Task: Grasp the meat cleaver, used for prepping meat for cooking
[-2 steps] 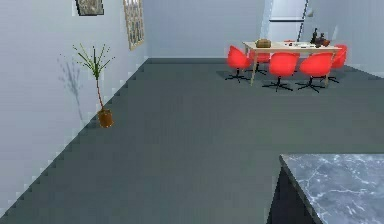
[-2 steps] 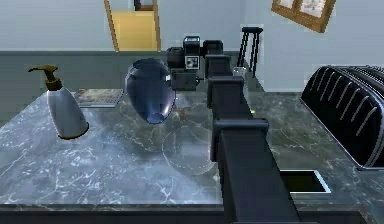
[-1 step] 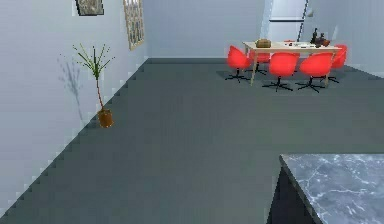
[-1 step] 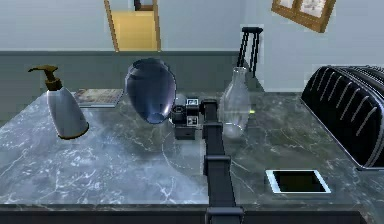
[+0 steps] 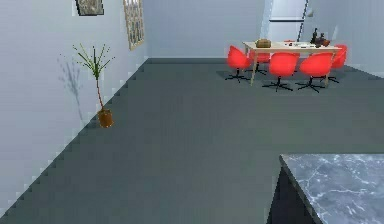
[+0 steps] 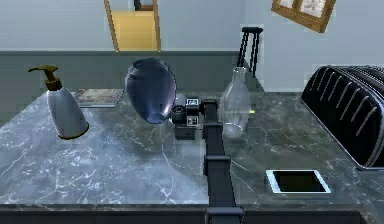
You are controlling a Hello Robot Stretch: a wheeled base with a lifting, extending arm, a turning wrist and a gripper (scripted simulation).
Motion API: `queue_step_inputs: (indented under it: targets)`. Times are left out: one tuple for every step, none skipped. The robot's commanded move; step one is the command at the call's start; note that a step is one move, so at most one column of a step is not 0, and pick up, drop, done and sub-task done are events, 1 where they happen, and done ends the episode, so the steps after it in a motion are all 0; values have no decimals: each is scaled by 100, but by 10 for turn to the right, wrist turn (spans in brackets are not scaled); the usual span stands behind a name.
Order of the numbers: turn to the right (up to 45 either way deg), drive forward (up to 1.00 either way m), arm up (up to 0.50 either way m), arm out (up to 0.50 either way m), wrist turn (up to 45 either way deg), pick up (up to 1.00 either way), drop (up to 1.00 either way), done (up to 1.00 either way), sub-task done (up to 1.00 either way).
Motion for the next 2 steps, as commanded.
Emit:
queue_step_inputs:
  targets:
    - [0, 0, 10, 0, 0, 0, 0, 0, 0]
    - [0, 0, 0, 0, 0, 0, 0, 100, 0]
